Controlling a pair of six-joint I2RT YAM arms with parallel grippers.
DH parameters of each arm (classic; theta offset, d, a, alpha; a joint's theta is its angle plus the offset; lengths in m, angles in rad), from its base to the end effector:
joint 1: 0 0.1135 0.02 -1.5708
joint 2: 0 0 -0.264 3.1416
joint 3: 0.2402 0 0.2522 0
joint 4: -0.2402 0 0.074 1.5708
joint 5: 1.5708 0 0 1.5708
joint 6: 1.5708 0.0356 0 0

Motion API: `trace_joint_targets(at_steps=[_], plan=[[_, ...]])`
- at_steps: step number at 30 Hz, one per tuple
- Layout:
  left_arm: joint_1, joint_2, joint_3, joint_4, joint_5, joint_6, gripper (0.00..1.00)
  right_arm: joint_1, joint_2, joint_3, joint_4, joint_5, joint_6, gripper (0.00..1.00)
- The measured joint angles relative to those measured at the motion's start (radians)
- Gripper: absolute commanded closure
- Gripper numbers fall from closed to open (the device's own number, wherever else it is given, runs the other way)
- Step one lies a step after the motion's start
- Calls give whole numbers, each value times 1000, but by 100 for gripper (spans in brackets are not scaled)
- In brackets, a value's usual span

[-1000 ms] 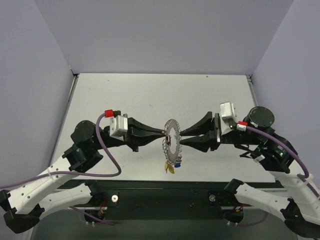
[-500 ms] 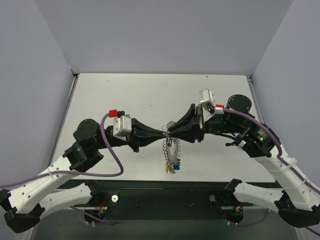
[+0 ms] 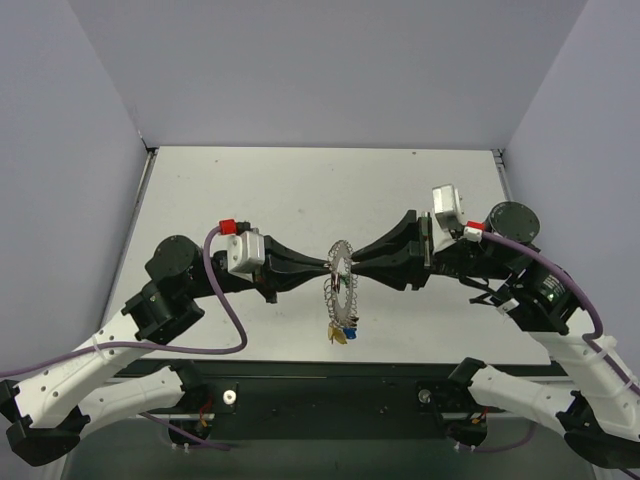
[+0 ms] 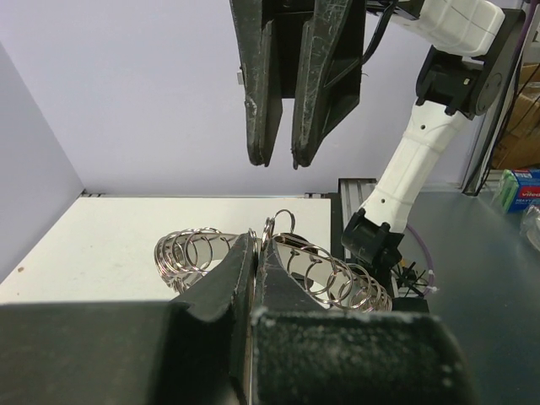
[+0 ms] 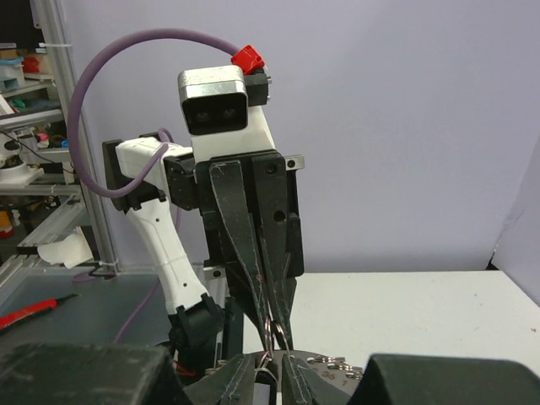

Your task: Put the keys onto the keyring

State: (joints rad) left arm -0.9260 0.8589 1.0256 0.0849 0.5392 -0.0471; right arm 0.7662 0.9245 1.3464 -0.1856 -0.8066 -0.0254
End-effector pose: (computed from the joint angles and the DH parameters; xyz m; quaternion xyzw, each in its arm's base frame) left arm 0.0938 -0.1552 0.4392 0.4418 0.4450 -0.5004 0.5970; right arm 0.0945 0.1266 0.5024 -0.5039 0.4063 0.4879 0.5856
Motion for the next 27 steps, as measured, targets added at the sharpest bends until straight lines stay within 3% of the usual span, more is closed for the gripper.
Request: trace_joint_targets(at_steps=[15, 27], plan=[[0, 7, 5, -30, -19, 6, 100, 1, 69, -3, 2, -75, 54, 87], [0, 6, 5, -31, -43, 11, 100, 2, 68, -4, 2, -72, 76, 73]])
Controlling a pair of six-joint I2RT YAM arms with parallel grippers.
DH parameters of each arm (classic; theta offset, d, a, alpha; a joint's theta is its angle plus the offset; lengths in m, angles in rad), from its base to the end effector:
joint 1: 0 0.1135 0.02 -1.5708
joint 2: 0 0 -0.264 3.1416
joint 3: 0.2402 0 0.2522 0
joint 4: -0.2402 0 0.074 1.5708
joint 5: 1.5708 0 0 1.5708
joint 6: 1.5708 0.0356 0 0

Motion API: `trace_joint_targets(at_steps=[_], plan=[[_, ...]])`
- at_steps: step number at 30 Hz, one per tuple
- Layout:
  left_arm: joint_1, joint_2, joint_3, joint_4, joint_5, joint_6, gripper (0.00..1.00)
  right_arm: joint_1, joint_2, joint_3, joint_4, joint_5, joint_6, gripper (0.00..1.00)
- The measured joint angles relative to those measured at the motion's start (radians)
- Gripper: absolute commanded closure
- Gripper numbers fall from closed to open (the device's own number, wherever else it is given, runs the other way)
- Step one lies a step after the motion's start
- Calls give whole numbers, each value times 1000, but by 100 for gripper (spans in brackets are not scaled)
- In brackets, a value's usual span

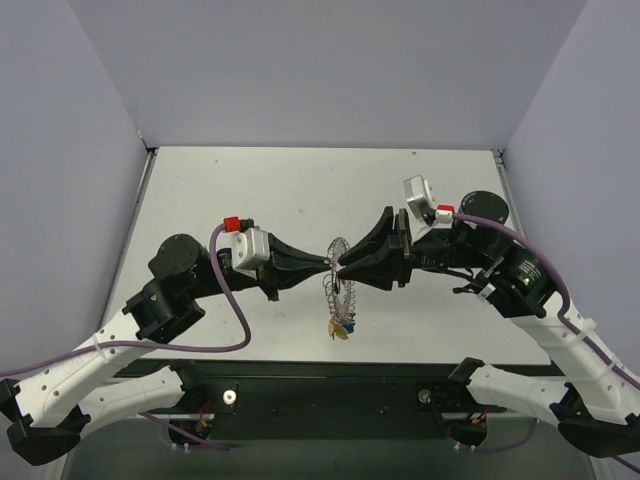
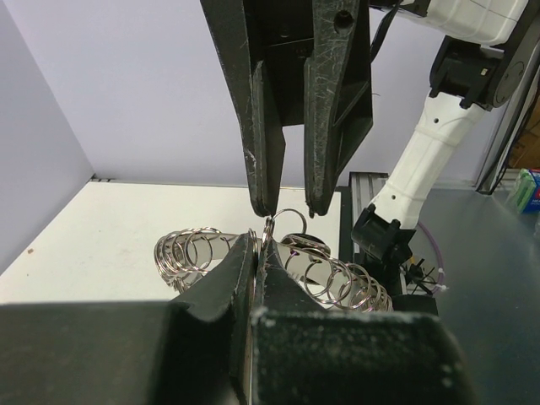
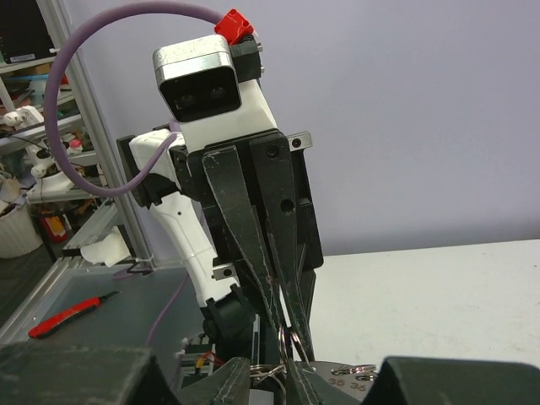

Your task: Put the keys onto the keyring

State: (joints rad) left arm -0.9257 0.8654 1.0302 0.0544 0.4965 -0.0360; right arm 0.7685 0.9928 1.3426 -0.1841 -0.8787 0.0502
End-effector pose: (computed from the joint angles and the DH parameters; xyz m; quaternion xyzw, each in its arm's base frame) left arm 0.0967 -0.1568 0.4368 0.4340 0.4648 -0.4861 0.5994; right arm 0.1109 0.1453 0.4909 -0.5095 0.4334 0.5271 0.5243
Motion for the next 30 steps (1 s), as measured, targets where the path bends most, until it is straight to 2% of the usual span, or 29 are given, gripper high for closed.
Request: trace_joint_targets(at_steps=[5, 19, 26, 30], plan=[[0, 0, 0, -2, -18, 11, 100, 5, -2, 0, -1, 4, 13, 63], [0, 0, 0, -6, -23, 18, 100, 5, -11, -24, -16, 53, 27, 63], [0, 0, 0, -5, -14, 17, 100, 5, -8, -27, -18, 71, 22, 75], [0, 0, 0, -5, -9, 14, 100, 5, -2, -27, -16, 80, 25, 94]])
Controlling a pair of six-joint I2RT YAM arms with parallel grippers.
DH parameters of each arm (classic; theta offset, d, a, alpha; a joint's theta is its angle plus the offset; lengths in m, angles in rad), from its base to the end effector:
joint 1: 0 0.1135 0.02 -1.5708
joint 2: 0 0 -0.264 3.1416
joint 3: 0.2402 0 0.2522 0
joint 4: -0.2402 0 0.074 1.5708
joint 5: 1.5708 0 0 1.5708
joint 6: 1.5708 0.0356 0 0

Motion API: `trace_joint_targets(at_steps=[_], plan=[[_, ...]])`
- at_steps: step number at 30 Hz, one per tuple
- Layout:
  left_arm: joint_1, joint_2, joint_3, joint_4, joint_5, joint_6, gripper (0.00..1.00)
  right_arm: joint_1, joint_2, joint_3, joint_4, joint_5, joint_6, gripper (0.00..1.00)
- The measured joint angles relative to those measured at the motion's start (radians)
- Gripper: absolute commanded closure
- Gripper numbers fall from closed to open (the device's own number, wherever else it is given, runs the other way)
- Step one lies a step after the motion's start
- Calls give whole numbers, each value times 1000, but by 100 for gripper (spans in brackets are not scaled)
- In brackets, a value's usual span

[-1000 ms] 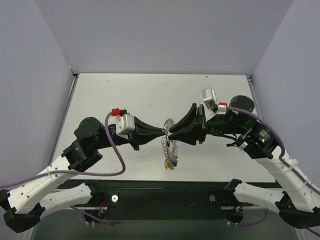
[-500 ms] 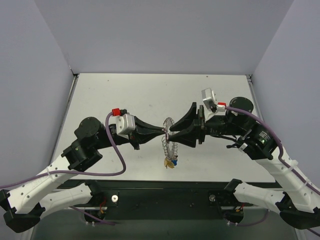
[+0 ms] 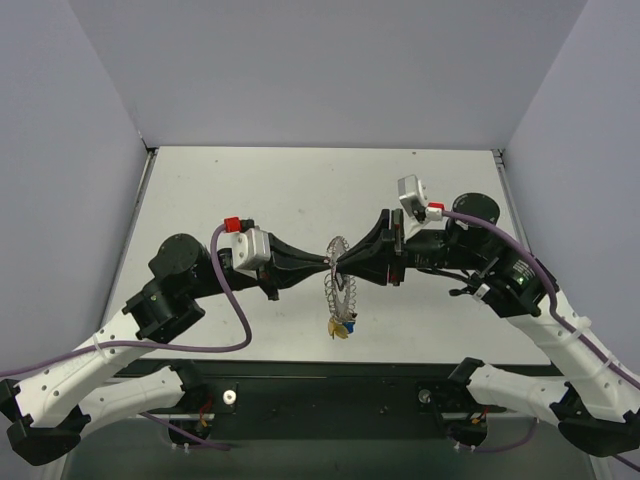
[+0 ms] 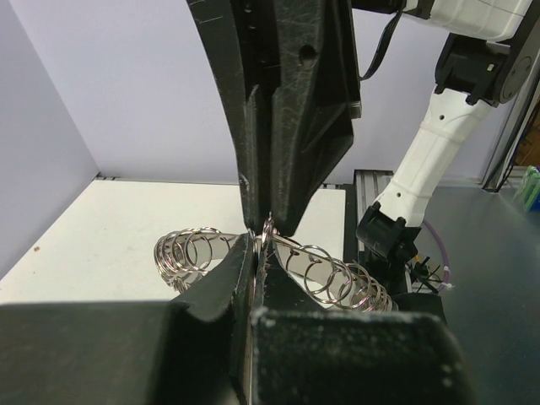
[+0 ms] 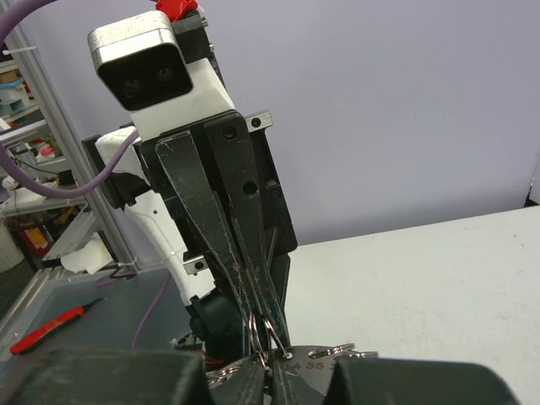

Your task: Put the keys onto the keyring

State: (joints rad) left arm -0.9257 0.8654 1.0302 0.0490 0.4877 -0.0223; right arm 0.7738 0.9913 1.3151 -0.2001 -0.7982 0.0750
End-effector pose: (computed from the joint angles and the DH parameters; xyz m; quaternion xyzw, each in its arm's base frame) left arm 0.0971 -0.1568 0.4362 0.4350 0.4659 -0.4797 0.6030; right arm 0.1157 0.1487 0.4814 -0.4825 0.4735 0.5188 0.5234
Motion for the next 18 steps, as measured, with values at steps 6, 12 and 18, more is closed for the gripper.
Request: trace_joint_targets(at_steps=[6, 12, 18], plan=[[6, -5, -2, -5, 0, 0, 100, 0, 8, -2, 5, 1, 8, 100], [6, -30, -32, 23, 14, 5, 100, 9, 11, -10, 17, -14, 8, 100], [8, -49, -66, 52, 47, 8, 100, 10, 21, -18, 18, -56, 9, 100]])
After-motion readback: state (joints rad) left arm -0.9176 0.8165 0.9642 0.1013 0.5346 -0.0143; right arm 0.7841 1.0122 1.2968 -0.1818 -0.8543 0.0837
